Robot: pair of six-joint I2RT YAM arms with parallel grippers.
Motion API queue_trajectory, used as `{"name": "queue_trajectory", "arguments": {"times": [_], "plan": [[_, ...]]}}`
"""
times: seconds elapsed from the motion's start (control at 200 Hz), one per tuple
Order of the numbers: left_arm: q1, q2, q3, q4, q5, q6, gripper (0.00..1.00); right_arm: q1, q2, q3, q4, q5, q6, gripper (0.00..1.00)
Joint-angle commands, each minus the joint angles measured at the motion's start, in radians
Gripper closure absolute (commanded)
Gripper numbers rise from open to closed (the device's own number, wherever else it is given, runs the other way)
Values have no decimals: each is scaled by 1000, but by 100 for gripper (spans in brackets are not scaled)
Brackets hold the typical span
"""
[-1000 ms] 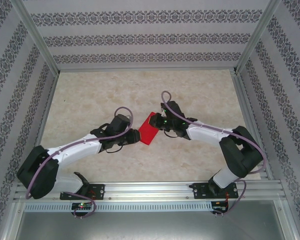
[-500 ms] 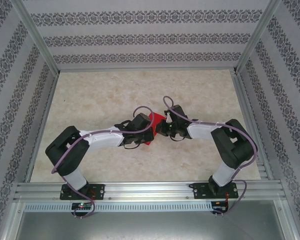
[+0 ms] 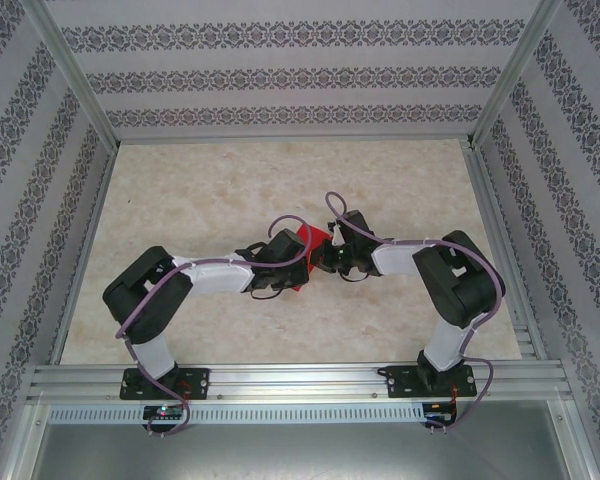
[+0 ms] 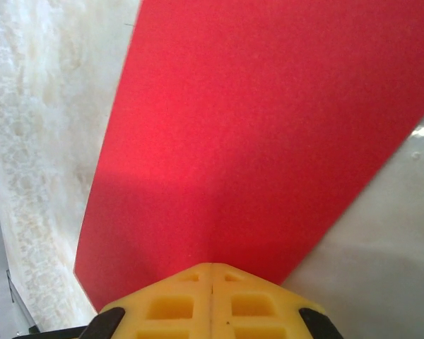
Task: Fold a paper plane with a square sheet of paper (pick it up from the middle)
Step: First fold in half a square sheet of paper at the center of the table.
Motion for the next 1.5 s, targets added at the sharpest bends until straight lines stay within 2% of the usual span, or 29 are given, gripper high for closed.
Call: {"name": "queue_trajectory", "arguments": {"times": [0.0,0.285,0.505,0.689,1.069,1.494], "plan": [[-6,20,28,43,-5,25,100,-9,29,33,-6,-13,-18,100],[-6,44,40,54,-14,39,100,-9,34,39,-34,3,-29,100],[-6,67,36,5,-62,61,100,-9,46,43,-42,-2,-36,100],[-6,56,2,-28,-56,41,100,-17,61,61,-68,1,-58,100],[-7,59,-32,-143,0,-5,100,-108,124,131,-104,35,-104,100],[-8,56,-57,-143,55,-18,100,-201,216,247,-163,119,-119,100]]}}
